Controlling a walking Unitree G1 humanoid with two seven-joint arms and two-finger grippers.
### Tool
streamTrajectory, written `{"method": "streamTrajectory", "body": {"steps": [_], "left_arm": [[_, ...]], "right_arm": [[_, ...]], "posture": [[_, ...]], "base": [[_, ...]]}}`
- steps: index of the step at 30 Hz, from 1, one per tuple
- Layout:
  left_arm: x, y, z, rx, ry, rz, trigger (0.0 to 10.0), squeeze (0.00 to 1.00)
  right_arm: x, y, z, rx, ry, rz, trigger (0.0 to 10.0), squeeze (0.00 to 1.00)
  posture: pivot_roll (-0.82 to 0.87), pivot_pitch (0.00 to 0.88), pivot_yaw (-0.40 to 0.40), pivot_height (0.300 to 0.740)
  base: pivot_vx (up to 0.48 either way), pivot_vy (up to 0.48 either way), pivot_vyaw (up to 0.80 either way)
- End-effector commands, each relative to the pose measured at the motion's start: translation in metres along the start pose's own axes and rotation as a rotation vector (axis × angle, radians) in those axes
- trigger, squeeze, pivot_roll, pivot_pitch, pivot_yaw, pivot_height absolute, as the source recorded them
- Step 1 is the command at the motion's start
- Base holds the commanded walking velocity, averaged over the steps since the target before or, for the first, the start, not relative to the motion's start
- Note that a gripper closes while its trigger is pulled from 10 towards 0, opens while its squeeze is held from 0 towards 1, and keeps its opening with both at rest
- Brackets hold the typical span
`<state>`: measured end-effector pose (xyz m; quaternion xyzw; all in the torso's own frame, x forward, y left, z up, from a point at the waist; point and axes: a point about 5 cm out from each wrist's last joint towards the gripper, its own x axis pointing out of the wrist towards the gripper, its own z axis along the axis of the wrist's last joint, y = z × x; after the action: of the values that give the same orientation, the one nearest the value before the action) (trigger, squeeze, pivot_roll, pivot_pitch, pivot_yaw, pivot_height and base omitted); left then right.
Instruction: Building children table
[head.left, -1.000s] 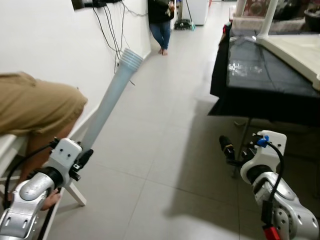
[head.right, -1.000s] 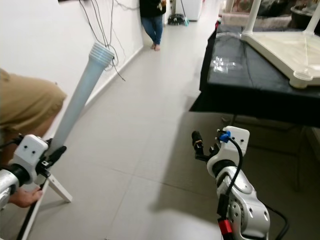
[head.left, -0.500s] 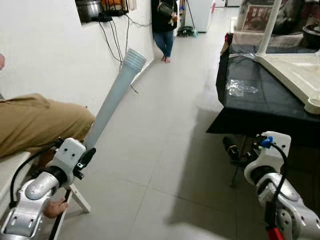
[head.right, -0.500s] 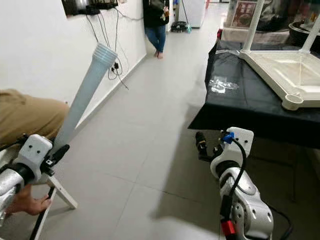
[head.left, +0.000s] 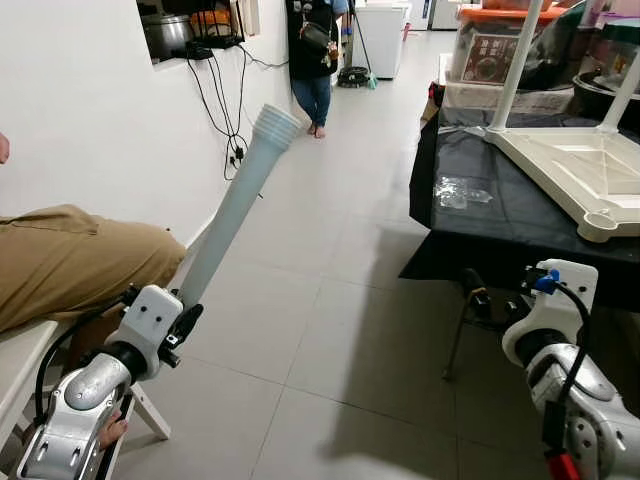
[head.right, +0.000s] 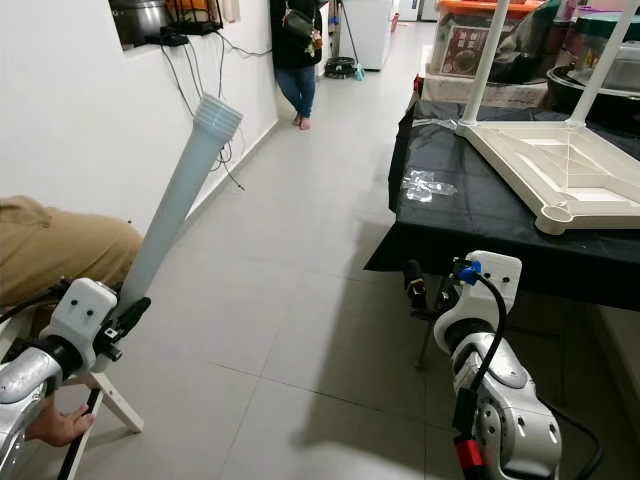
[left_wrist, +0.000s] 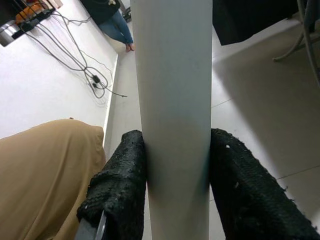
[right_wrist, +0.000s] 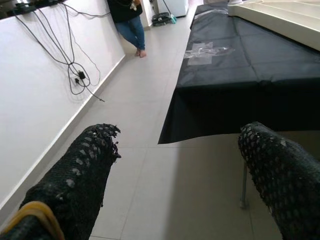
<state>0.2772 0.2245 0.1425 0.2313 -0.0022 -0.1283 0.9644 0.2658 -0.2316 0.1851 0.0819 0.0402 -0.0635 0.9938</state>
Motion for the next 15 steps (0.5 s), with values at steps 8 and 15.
{"method": "streamTrajectory", "body": {"steps": [8,15], "left_arm": [[0.0038,-0.0055,-0.0005,-0.028,0.003,0.014,10.0,0.0],[0.0072,-0.0059,0.0017,-0.034,-0.006,0.022,10.0,0.0]], "right_arm": [[0.0015,0.0004,0.0018,-0.02,-0.026,-0.003,10.0,0.0],[0.0034,-0.0018,0.003,-0.024,-0.028,-0.006,10.0,0.0]], "posture": [[0.03,0.0,-0.05,0.74],[0.03,0.0,-0.056,0.74]], "base": [[0.0,-0.476,0.0],[0.0,-0.48,0.0]]}}
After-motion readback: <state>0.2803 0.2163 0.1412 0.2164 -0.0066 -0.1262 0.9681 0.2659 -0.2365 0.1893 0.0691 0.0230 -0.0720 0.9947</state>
